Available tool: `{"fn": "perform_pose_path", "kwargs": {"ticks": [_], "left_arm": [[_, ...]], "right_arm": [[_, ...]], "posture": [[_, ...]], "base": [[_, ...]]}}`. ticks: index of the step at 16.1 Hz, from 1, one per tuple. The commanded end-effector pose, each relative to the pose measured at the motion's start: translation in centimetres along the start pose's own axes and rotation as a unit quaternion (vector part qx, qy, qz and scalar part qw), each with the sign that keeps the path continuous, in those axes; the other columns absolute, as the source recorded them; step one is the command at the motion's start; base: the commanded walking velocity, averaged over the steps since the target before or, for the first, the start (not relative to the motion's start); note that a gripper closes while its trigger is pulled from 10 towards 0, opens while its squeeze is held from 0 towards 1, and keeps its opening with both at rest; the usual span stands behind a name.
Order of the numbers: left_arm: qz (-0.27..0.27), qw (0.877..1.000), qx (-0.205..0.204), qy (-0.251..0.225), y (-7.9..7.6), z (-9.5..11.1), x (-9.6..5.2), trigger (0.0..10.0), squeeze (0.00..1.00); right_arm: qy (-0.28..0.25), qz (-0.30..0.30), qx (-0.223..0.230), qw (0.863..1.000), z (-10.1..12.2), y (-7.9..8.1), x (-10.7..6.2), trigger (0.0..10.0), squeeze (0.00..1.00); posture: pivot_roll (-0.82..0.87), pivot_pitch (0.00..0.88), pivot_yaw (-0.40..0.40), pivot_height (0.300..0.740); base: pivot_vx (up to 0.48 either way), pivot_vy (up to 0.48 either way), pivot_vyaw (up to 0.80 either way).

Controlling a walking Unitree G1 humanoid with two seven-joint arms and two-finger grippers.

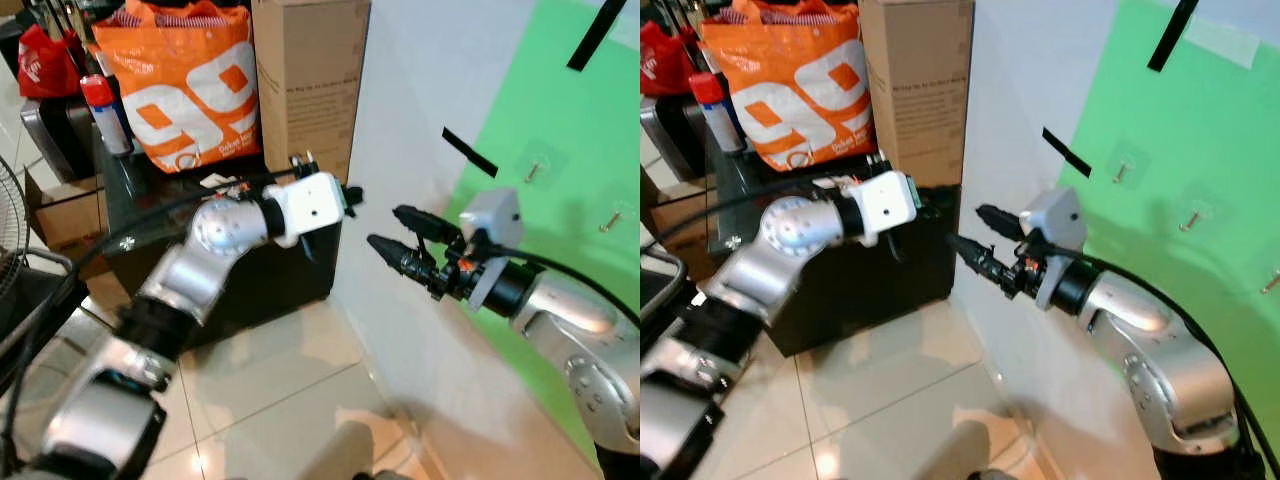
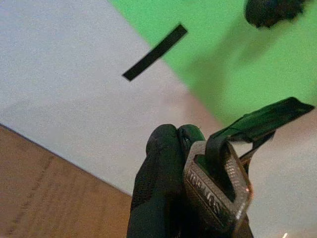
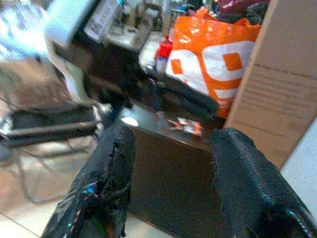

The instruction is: Hang keys on a hook

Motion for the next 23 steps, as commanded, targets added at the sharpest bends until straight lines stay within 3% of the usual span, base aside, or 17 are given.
{"fn": "perform_pose_path", "kwargs": {"ticks": [1, 3, 4, 6, 7, 8, 9, 12, 15, 16, 17, 18, 19, 20, 21, 22, 23], "left_arm": [[-0.019, 0.999, 0.043, 0.008, 0.3, 0.3, 0.2, 0.0, 0.00], [-0.044, 0.996, 0.073, 0.021, 0.6, 0.2, 0.1, 0.0, 0.00], [-0.085, 0.994, 0.037, 0.049, -0.3, -1.0, -0.1, 0.0, 0.00], [-0.133, 0.978, -0.136, 0.084, -3.1, -2.9, -0.6, 0.0, 0.00], [-0.151, 0.956, -0.235, 0.094, -5.6, -4.0, -1.0, 0.0, 0.00], [-0.171, 0.952, -0.214, 0.134, -7.1, -5.5, -1.7, 0.0, 0.00], [-0.203, 0.944, -0.178, 0.188, -9.0, -7.4, -3.0, 0.0, 0.00], [-0.195, 0.923, -0.275, 0.184, -9.1, -7.2, -3.6, 0.0, 0.00], [-0.216, 0.909, -0.287, 0.211, -9.4, -7.7, -4.5, 0.0, 0.00], [-0.243, 0.899, -0.274, 0.239, -10.1, -8.5, -5.2, 0.0, 0.00], [-0.266, 0.897, -0.205, 0.288, -10.4, -9.8, -6.2, 0.0, 0.00], [-0.273, 0.896, -0.174, 0.305, -10.5, -10.3, -6.6, 0.0, 0.00], [-0.250, 0.912, -0.157, 0.284, -10.1, -10.0, -6.1, 0.0, 0.00], [-0.215, 0.932, -0.173, 0.235, -9.8, -8.9, -5.2, 0.0, 0.00], [-0.201, 0.938, -0.178, 0.221, -9.8, -8.5, -5.0, 0.0, 0.00], [-0.176, 0.941, -0.199, 0.209, -10.1, -8.2, -4.9, 0.0, 0.00], [-0.150, 0.945, -0.217, 0.195, -10.7, -8.0, -4.8, 0.0, 0.00]], "right_arm": [[0.001, -0.002, -0.026, 1.000, 0.1, 0.0, 0.3, 10.0, 1.00], [0.005, 0.000, -0.035, 0.999, -0.1, 0.3, 0.6, 10.0, 1.00], [0.034, -0.007, -0.052, 0.998, -1.4, 0.4, 0.7, 10.0, 1.00], [0.107, -0.038, -0.071, 0.991, -4.4, -0.2, 0.3, 10.0, 1.00], [0.155, -0.054, -0.066, 0.984, -6.5, -0.4, -0.4, 10.0, 1.00], [0.176, -0.054, -0.067, 0.981, -7.5, -0.4, -0.8, 10.0, 0.85], [0.203, -0.049, -0.061, 0.976, -8.8, -0.1, -1.4, 10.0, 0.00], [0.205, -0.002, -0.042, 0.978, -9.5, 1.6, -1.6, 10.0, 0.00], [0.193, 0.042, -0.052, 0.979, -9.1, 2.6, -1.1, 10.0, 0.00], [0.198, 0.063, -0.052, 0.977, -9.3, 2.9, -0.9, 10.0, 0.00], [0.201, 0.064, -0.058, 0.976, -9.5, 2.8, -0.7, 10.0, 0.00], [0.201, 0.059, -0.060, 0.976, -9.6, 2.7, -0.6, 10.0, 0.00], [0.194, 0.022, -0.051, 0.979, -9.7, 2.0, -0.4, 10.0, 0.00], [0.177, -0.046, -0.029, 0.983, -9.8, 0.7, -0.2, 10.0, 0.00], [0.169, -0.078, -0.010, 0.982, -9.9, 0.2, -0.1, 10.0, 0.00], [0.156, -0.107, 0.046, 0.981, -10.1, 0.1, -0.2, 10.0, 0.00], [0.148, -0.116, 0.071, 0.980, -10.2, 0.5, -0.4, 10.0, 0.00]], "posture": [[-0.04, 0.000, -0.027, 0.740], [-0.04, 0.000, -0.022, 0.740], [-0.04, 0.000, -0.005, 0.740], [-0.04, 0.000, 0.002, 0.740], [-0.05, 0.000, 0.007, 0.740], [-0.05, 0.000, 0.008, 0.740], [-0.04, 0.000, 0.005, 0.740], [-0.04, 0.000, -0.004, 0.740], [-0.03, 0.000, -0.015, 0.740], [-0.03, 0.000, -0.021, 0.740], [-0.03, 0.000, -0.021, 0.740], [-0.03, 0.000, -0.020, 0.740], [-0.03, 0.000, -0.009, 0.740], [-0.04, 0.000, -0.001, 0.740], [-0.04, 0.000, 0.002, 0.740], [-0.04, 0.000, 0.007, 0.740], [-0.04, 0.000, 0.009, 0.740]], "base": [[0.000, 0.000, 0.00], [0.000, 0.000, 0.00], [0.000, 0.000, 0.00], [0.000, 0.000, 0.00], [0.000, 0.000, 0.00], [0.000, 0.000, 0.00], [0.000, 0.000, 0.00], [0.000, 0.000, 0.00], [0.000, 0.000, 0.00], [0.000, 0.000, 0.00], [0.000, 0.000, 0.00], [0.000, 0.000, 0.00], [0.000, 0.000, 0.00], [0.000, 0.000, 0.00], [0.000, 0.000, 0.00], [0.000, 0.000, 0.00], [0.000, 0.000, 0.00]]}}
Point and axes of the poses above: a point about 5 cm out from each wrist's last joint towards the gripper, its own x axis pointing out of the wrist towards the gripper, its own z axis along the axis of the wrist's last joint, y = z × x, the point moved 4 cm from there along x, pointing out of the wrist towards the gripper, and after that the axes turned 2 degrees about -x, right-handed, at the moved point
